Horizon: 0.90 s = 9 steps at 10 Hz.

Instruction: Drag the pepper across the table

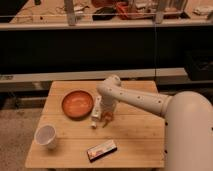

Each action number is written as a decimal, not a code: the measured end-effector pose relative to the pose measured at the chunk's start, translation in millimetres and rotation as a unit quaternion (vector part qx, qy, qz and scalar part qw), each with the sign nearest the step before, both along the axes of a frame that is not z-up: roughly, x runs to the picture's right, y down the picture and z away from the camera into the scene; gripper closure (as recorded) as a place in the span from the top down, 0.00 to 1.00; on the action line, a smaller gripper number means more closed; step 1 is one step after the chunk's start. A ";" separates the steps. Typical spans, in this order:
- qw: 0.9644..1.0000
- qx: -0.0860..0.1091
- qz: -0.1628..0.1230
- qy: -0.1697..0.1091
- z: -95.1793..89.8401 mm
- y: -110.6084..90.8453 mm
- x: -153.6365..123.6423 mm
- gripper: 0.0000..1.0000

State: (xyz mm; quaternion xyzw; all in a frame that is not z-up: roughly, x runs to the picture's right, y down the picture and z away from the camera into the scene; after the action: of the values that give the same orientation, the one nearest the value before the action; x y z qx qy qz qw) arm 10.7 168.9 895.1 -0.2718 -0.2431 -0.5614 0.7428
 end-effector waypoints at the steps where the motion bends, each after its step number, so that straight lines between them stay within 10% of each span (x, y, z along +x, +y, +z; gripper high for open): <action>1: 1.000 0.002 -0.008 -0.007 4.9 -1.3 -9.4 0.00; 9: 1.000 0.003 -0.014 -0.013 4.4 -6.6 -15.4 0.00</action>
State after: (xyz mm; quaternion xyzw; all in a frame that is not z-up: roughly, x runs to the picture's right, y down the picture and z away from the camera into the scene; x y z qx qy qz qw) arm -4.7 162.3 899.5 -0.2654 -0.2473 -0.5760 0.7326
